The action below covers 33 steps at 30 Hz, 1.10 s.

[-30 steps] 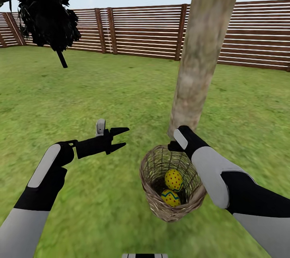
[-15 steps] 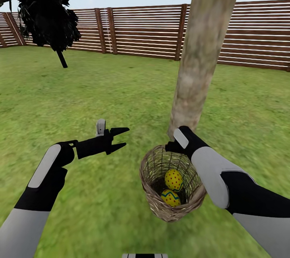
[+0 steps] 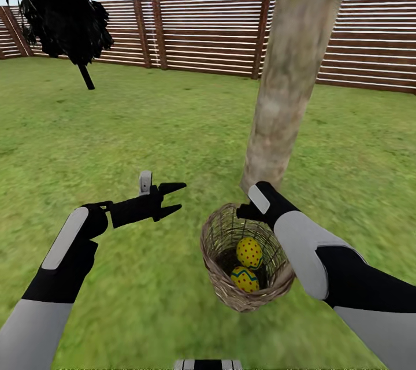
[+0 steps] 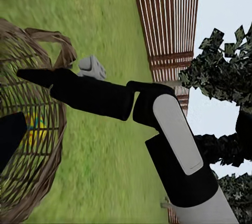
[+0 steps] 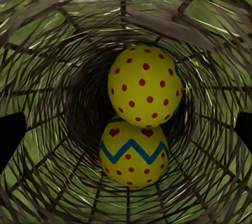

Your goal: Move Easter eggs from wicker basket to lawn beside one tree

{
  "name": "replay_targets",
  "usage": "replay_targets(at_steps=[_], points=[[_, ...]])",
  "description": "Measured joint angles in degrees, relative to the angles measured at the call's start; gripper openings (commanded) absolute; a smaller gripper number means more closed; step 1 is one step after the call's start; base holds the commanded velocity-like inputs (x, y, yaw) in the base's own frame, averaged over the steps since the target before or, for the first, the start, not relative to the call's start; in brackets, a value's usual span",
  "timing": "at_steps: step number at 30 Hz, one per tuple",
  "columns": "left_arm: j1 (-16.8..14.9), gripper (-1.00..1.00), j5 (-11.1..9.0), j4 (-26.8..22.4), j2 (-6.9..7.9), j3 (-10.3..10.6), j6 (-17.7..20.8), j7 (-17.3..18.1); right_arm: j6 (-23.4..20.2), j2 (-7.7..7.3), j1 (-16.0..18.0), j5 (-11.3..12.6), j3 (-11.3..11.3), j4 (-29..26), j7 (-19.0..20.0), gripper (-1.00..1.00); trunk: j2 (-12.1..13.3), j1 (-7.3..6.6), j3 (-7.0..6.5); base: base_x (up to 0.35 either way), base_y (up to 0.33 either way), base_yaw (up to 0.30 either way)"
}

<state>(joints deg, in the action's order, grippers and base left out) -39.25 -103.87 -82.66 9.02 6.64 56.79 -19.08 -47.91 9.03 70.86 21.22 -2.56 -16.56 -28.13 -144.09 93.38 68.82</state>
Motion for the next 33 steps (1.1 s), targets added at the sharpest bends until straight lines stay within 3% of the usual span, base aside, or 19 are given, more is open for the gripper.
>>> replay_targets(at_steps=[28, 33], points=[[0.00, 1.00, 0.07, 2.79, 0.07, -0.24, 0.00, -0.05, 1.03, 0.05, -0.21, -0.60, 0.16, -0.49, -0.04, 1.00, -0.38, 0.72, 6.21, 0.000, 0.000, 0.000], [0.00, 1.00, 0.10, 2.81, 0.02, -0.22, 0.00, -0.01, 4.19, 0.13, -0.21, -0.40, 0.16, -0.59, -0.06, 1.00, -0.44, 0.85, 7.32, 0.000, 0.000, 0.000]])
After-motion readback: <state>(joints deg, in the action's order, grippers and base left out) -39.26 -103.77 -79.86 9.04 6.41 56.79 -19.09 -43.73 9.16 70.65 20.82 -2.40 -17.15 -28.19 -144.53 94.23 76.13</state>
